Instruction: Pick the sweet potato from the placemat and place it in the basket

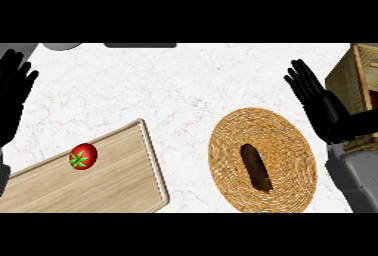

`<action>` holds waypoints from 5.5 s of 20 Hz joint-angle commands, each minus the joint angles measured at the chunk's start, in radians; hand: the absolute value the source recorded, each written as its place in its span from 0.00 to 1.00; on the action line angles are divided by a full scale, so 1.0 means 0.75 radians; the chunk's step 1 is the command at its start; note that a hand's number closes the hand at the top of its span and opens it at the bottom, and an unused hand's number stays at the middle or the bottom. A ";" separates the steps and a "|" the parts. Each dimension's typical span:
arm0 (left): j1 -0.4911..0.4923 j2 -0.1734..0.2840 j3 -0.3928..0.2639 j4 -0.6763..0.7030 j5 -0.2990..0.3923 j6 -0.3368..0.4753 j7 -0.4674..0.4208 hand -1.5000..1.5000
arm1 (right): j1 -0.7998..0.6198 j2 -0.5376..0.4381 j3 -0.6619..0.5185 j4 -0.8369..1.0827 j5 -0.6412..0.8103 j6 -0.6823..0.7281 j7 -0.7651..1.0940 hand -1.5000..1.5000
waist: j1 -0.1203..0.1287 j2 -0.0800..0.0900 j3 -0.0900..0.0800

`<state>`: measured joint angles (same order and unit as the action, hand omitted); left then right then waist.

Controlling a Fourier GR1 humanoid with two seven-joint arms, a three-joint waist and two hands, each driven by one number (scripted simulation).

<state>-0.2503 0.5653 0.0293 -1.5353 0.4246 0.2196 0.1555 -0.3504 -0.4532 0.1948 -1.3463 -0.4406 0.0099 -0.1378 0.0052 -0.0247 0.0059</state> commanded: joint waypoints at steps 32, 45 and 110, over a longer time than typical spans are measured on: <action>0.048 -0.008 -0.293 0.020 -0.363 -0.089 -0.242 0.50 | -0.836 0.601 1.144 0.233 1.191 0.738 1.498 0.00 | 0.003 0.009 -0.019; 0.069 -0.067 -0.286 0.047 -0.413 -0.053 -0.286 0.50 | -1.002 0.602 0.968 0.287 0.851 1.123 1.813 0.00 | -0.024 0.021 -0.010; 0.104 -0.262 -0.030 -0.044 -0.639 -0.302 -0.243 0.50 | -0.138 0.227 0.739 -0.040 1.851 1.186 1.191 1.00 | -0.002 0.032 -0.008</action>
<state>-0.2089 0.3770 -0.0102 -1.5438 -0.0400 0.0038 0.0004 -0.4958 -0.2615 0.7548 -1.3860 0.9125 0.9320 0.8155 0.0056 -0.0086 -0.0020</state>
